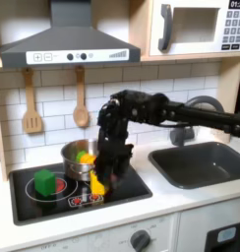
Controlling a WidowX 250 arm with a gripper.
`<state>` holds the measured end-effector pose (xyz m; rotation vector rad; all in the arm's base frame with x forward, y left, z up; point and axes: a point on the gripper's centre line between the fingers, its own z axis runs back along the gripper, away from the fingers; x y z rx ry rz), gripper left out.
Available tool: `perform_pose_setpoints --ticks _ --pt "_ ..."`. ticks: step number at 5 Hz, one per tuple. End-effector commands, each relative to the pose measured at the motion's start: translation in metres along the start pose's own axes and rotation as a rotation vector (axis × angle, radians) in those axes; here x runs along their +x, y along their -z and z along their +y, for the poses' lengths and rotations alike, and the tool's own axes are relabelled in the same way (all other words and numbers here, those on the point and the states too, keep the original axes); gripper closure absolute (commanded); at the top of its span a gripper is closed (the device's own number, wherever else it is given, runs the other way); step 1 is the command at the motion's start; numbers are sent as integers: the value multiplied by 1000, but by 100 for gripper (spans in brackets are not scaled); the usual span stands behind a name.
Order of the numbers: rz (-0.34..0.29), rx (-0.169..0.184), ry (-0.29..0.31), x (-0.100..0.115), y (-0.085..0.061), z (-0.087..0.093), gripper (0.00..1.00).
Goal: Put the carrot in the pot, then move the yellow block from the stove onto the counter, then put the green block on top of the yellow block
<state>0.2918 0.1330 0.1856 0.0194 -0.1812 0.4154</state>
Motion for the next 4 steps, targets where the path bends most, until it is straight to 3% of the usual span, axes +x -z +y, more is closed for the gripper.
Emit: perform_pose_setpoints --ticks 1,4 --pt "-45 -38 15 -7 -27 -7 0" --pt "-56 -68 29 6 -21 -10 0"
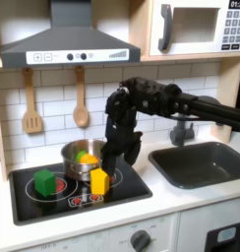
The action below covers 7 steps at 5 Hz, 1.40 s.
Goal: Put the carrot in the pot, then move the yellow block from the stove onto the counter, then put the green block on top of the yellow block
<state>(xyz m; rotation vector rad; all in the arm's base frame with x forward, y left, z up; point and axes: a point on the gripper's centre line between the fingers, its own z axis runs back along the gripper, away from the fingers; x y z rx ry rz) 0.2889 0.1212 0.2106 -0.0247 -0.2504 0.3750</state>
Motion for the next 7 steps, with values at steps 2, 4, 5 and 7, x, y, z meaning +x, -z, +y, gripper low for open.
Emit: perform_pose_setpoints --ticks 2,4,5,7 --pt "-6 -25 -16 28 9 -2 0" --pt "10 -20 -22 31 14 3 0" --pt "9 -14 -41 35 15 13 0" --pt "5 13 -72 36 14 35 0"
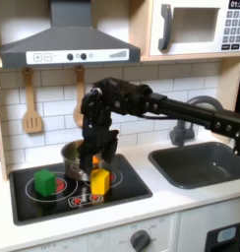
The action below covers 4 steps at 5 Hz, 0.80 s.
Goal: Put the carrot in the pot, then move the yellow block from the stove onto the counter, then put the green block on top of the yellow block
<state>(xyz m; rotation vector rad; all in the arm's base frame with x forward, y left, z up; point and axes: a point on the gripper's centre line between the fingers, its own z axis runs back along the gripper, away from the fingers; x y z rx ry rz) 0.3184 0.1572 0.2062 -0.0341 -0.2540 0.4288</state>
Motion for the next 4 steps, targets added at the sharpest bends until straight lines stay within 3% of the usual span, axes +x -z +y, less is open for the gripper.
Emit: perform_pose_setpoints --ticks 1,4 --pt "11 20 -28 -3 3 20 0" --pt "32 42 -18 -4 19 27 0"
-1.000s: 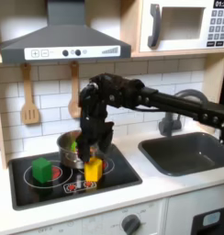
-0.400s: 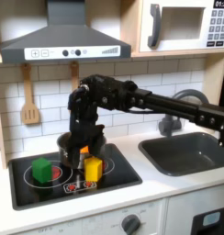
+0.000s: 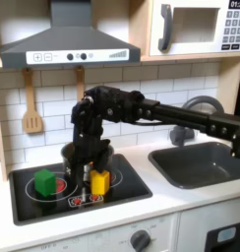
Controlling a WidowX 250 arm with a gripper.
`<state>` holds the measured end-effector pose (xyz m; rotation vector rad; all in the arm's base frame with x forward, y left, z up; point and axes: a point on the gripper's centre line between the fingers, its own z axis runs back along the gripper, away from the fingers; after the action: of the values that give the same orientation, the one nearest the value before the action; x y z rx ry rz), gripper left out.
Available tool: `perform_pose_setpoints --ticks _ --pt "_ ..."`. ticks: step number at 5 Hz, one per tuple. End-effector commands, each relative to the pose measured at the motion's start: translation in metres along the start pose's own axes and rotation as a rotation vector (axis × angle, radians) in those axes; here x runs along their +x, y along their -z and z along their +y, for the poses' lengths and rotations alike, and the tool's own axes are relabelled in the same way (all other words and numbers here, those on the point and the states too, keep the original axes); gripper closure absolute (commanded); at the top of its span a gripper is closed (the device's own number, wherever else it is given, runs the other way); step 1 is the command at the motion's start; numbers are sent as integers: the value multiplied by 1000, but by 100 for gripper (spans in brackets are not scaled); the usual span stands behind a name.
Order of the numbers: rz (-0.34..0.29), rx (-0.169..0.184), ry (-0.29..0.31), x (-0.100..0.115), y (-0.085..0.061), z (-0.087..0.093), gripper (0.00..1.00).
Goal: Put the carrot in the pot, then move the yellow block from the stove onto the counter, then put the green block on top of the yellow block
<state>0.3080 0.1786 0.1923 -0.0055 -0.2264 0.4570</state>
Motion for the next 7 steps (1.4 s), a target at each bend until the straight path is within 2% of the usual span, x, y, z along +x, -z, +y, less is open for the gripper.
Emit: perform_pose_setpoints --ticks 1,2,4,5,7 --pt "27 11 -17 4 13 9 0" --pt "57 16 -35 8 25 15 0" --pt "67 31 -47 24 37 24 0" --pt "72 30 -45 29 41 24 0" --pt "78 15 -21 18 39 12 0"
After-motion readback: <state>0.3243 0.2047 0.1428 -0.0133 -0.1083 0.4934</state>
